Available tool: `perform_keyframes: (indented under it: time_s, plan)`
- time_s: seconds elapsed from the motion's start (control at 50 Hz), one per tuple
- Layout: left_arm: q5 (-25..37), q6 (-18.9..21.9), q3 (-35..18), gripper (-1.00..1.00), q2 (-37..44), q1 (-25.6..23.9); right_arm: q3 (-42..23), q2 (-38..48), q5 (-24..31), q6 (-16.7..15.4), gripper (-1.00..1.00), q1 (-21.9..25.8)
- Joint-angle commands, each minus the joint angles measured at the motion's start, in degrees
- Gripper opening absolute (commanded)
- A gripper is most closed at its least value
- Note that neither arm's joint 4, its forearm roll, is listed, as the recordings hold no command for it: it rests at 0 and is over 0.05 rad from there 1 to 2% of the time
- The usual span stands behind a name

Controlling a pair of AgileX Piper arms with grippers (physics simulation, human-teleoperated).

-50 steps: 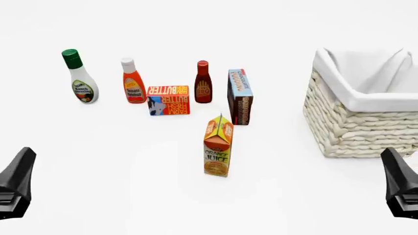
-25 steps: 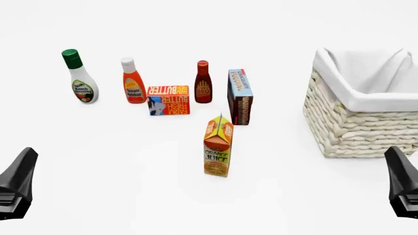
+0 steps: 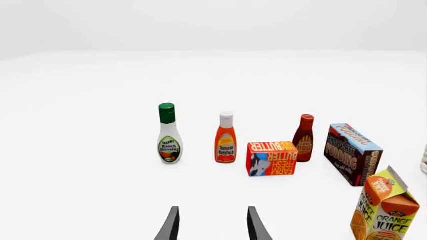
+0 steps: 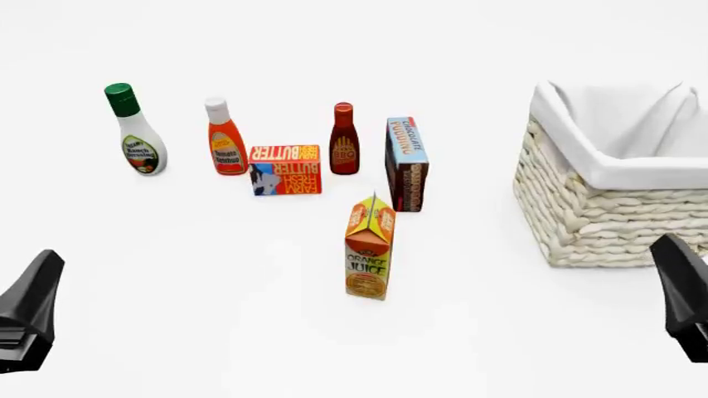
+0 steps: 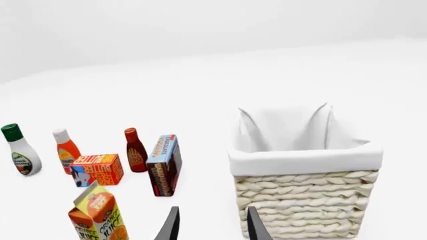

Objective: Pick the orange juice and place it in the basket.

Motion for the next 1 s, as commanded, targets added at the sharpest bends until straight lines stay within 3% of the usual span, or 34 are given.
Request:
perform_keyframes:
  time_s: [0.02,0.12,0.16,0.18,0.22,0.4,0.64,0.68,0.7,0.8,1.0]
  plan:
    - [-0.05,0.0,-0.05,1.0,0.1,0.42,-5.73,4.1,1.29,6.0,1.0,2.18]
    - [-0.06,-0.01,-0.15,1.0,0.23,0.43,-11.14,7.21,4.04,6.57,1.0,2.61]
    - [-0.07,-0.01,-0.18,1.0,0.26,0.43,-12.78,8.36,5.03,7.69,1.0,2.54]
    - [-0.07,-0.01,-0.19,1.0,0.28,0.43,-13.37,9.54,5.38,10.2,1.0,1.14]
    - [-0.08,-0.01,-0.2,1.0,0.29,0.43,-14.26,10.12,5.8,10.21,1.0,1.4]
    - [-0.05,-0.02,-0.15,1.0,0.22,0.42,-19.81,19.72,6.74,13.06,1.0,5.6]
    - [-0.05,-0.02,-0.15,1.0,0.22,0.43,-21.08,27.06,4.41,19.77,1.0,9.93]
    - [-0.05,-0.02,-0.15,1.0,0.22,0.42,-20.28,27.74,3.49,22.43,1.0,10.81]
    - [-0.05,-0.02,-0.15,1.0,0.22,0.42,-20.73,27.62,3.95,21.63,1.0,10.34]
    - [-0.05,-0.02,-0.15,1.0,0.22,0.43,-20.84,29.13,3.77,23.6,1.0,11.4]
    - [-0.05,-0.03,-0.15,1.0,0.21,0.43,-20.56,33.97,2.63,30.4,1.0,14.51]
